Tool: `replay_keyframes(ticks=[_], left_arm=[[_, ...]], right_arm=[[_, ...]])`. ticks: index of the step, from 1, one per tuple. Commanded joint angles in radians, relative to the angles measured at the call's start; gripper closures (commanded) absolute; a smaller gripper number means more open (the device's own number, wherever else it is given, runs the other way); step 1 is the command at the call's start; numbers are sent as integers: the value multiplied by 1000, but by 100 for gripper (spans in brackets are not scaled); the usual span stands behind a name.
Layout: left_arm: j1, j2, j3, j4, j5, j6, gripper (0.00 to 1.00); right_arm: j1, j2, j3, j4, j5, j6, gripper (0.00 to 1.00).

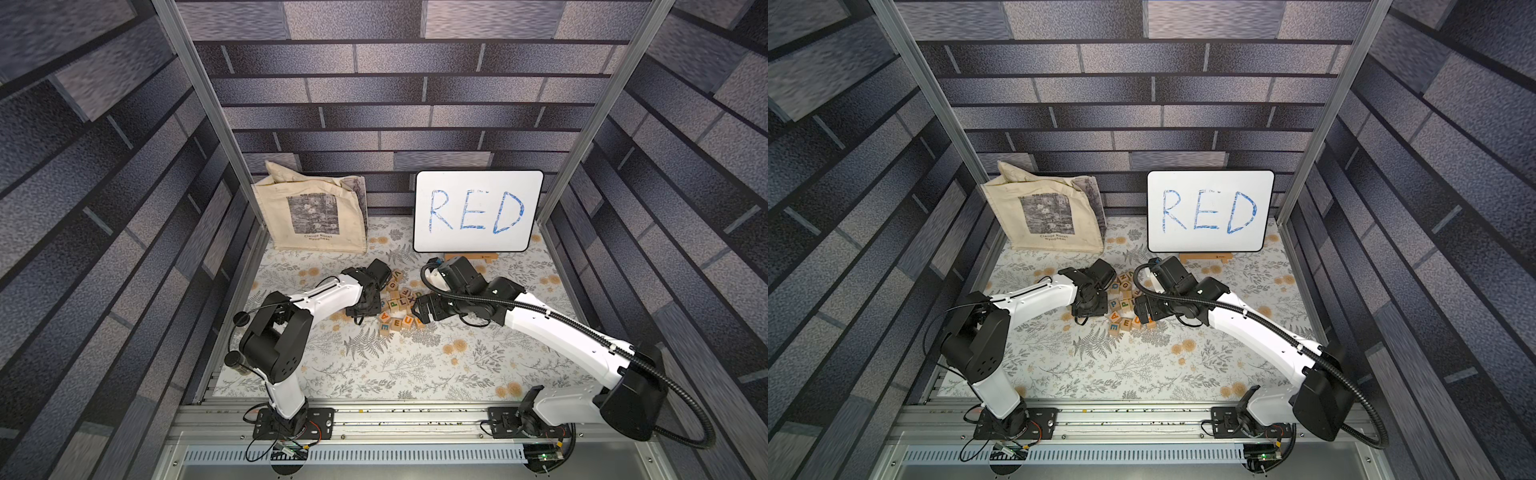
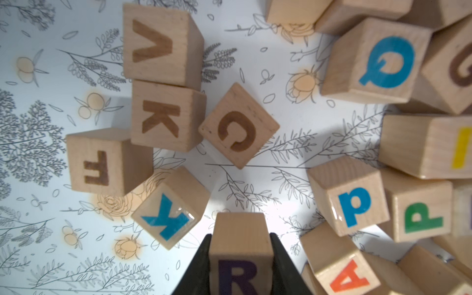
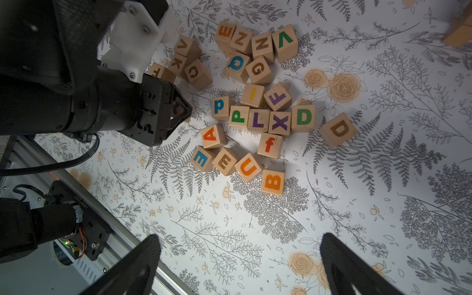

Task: Assemble the uppercase word "red" with letter blocks
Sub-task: Pick up the letter block from the center of the board.

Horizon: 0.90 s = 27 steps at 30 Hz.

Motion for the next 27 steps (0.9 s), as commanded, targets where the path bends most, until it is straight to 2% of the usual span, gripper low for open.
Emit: replay_keyframes(ticks=[1, 27], left_arm=[[-7, -29, 57, -77, -32, -1, 88], [-92, 37, 379, -257, 24, -29, 88]], right_arm=[[8, -29, 32, -38, 20, -4, 0], [8, -108, 63, -154, 70, -8, 0]])
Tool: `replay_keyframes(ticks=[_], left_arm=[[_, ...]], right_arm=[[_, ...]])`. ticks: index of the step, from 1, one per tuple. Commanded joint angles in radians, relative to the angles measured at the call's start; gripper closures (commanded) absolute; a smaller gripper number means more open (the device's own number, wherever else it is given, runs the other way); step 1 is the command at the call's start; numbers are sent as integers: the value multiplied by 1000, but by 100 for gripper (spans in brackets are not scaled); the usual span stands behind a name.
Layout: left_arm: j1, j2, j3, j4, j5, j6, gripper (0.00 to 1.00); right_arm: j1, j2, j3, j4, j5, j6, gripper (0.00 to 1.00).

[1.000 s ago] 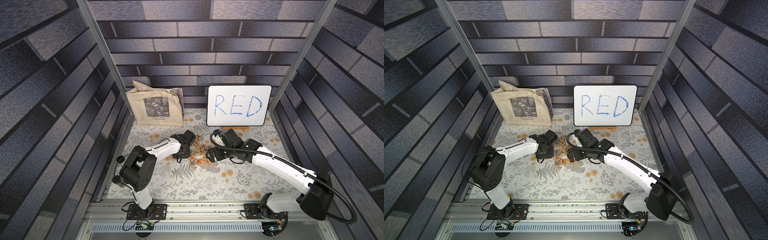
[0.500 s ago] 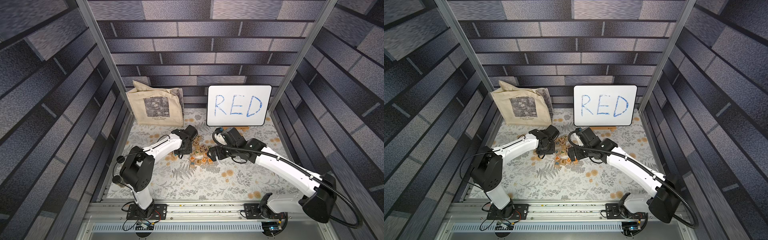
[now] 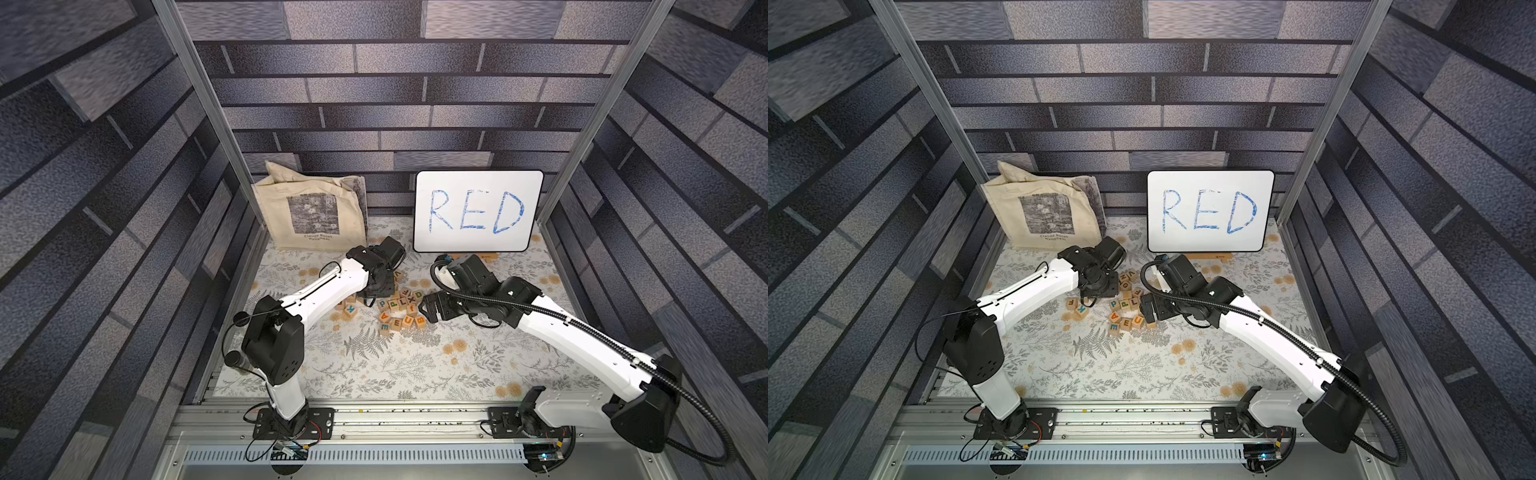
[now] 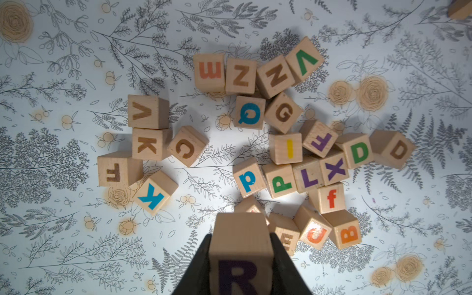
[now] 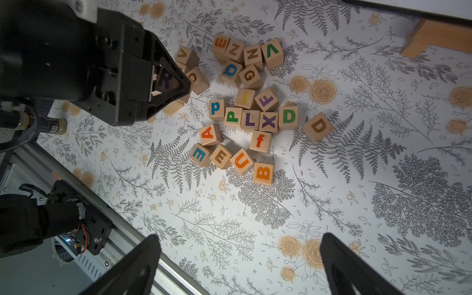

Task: Assemble the uppercase word "red" with letter blocks
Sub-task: Pick up the letter block from the center of the board, then place the letter block at the center of the board.

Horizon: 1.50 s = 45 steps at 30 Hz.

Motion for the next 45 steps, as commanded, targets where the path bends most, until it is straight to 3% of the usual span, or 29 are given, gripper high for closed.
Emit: replay_keyframes(ticks=[1, 28, 45], left_arm=[[-19, 35, 56, -54, 17, -26, 88], [-214, 263, 409, -120, 46, -144, 88], [-264, 481, 714, -184, 81, -193, 87]], right_arm=[[8, -33, 23, -51, 24, -4, 0], [-1, -265, -88, -219, 63, 78, 0], [-39, -373, -152, -315, 74, 134, 0]])
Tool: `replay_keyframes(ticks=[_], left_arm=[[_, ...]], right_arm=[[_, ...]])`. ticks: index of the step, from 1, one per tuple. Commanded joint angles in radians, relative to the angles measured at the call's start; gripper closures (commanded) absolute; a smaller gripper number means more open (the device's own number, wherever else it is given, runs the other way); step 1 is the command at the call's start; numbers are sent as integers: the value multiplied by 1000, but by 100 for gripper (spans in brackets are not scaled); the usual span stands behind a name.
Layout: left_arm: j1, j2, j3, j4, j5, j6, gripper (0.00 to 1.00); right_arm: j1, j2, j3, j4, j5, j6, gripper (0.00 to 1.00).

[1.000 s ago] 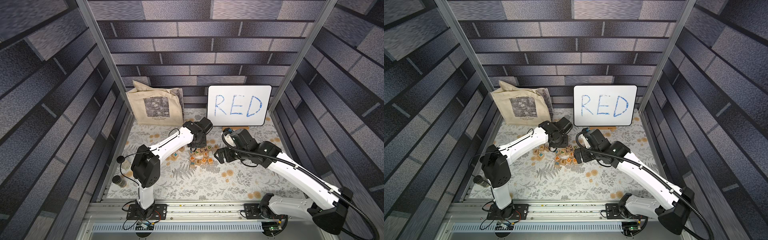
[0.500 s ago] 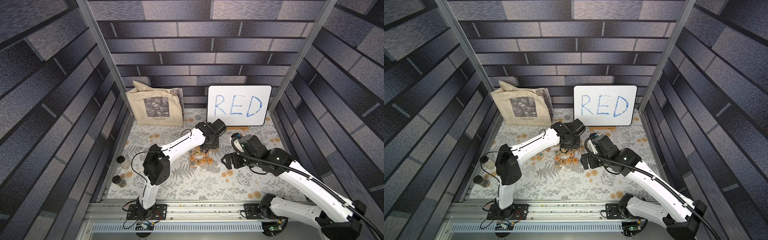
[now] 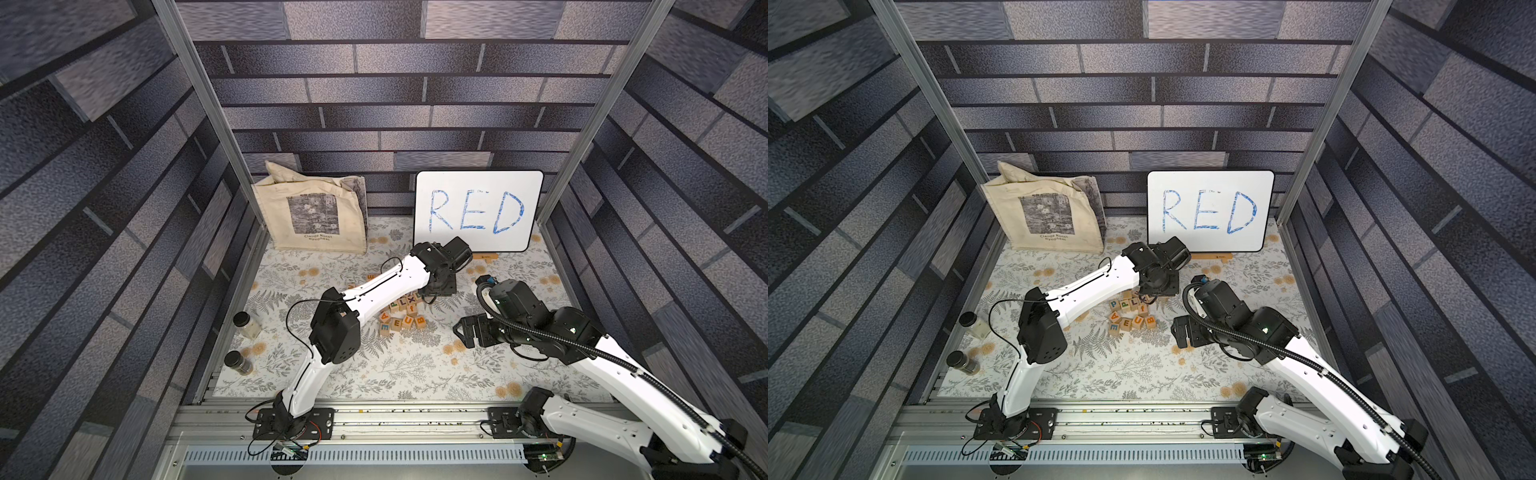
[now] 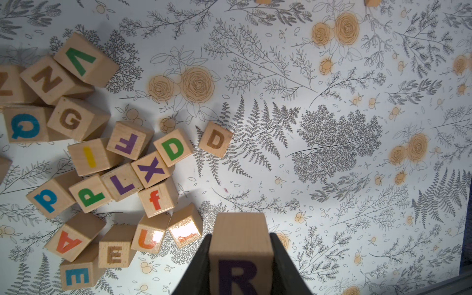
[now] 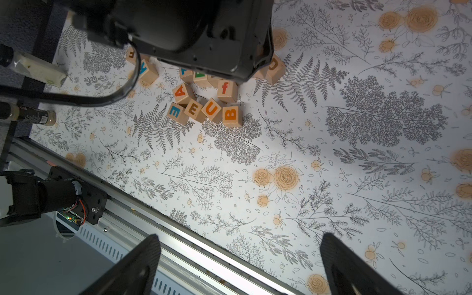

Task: Assemble the uppercase word "red" with letter blocks
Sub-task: Place the letter block at the center of the board.

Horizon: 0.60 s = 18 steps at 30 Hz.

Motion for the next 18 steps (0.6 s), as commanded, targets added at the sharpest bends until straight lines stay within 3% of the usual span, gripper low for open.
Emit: replay_keyframes(ticks=[1, 10, 18], left_arm=[[-8, 44, 77, -48, 21, -29, 87], [-13, 189, 286, -99, 54, -44, 88], [-13, 266, 354, -85, 87, -77, 88]], right_arm=[[-23, -26, -18, -58, 15, 25, 0], [-108, -89, -39, -101, -16, 25, 0], [-165, -108, -42, -124, -39, 24, 0]])
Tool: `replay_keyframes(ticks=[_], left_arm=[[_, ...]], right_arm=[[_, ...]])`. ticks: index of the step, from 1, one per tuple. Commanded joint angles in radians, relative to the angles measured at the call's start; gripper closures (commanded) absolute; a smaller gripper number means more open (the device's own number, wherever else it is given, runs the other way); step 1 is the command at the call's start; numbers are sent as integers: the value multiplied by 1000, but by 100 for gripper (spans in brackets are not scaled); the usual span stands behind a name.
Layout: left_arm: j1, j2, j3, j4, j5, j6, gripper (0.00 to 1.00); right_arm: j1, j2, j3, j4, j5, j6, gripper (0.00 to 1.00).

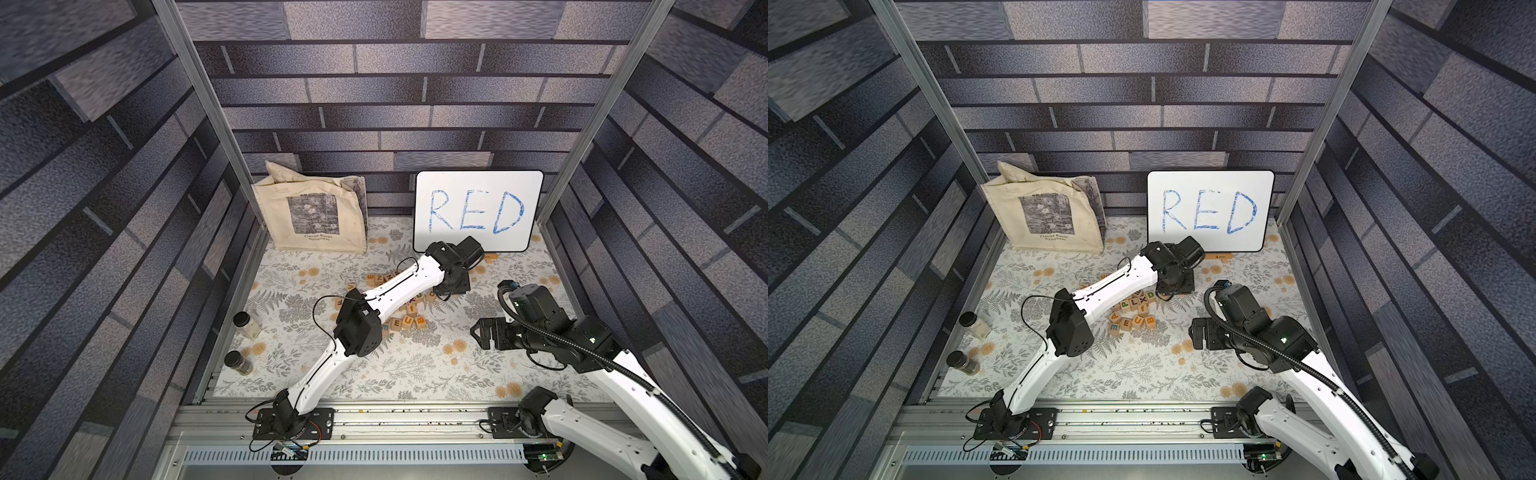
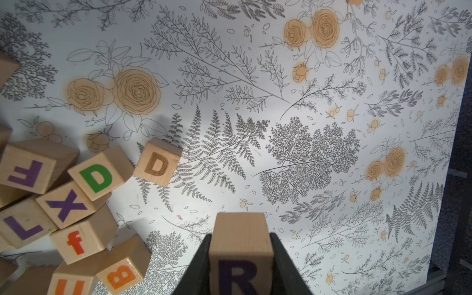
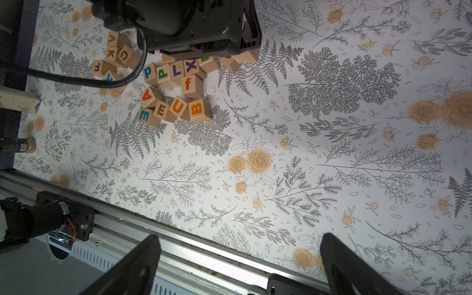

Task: Assemble the uppercase word "red" with letter blocks
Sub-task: Place the letter block at the center of the board.

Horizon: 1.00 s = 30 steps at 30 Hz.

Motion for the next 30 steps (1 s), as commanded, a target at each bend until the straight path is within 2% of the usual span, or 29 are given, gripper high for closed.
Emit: replay_keyframes(ticks=[1, 14, 30], left_arm=[[-8, 21, 31, -21, 25, -34, 88], [-14, 86, 34, 44, 52, -76, 87], [-36, 182, 86, 87, 16, -101, 89]], right_arm=[[-21, -7, -5, -44, -16, 10, 0], [-101, -7, 7, -68, -40, -4, 0], [-129, -10, 7, -88, -63, -15, 0]])
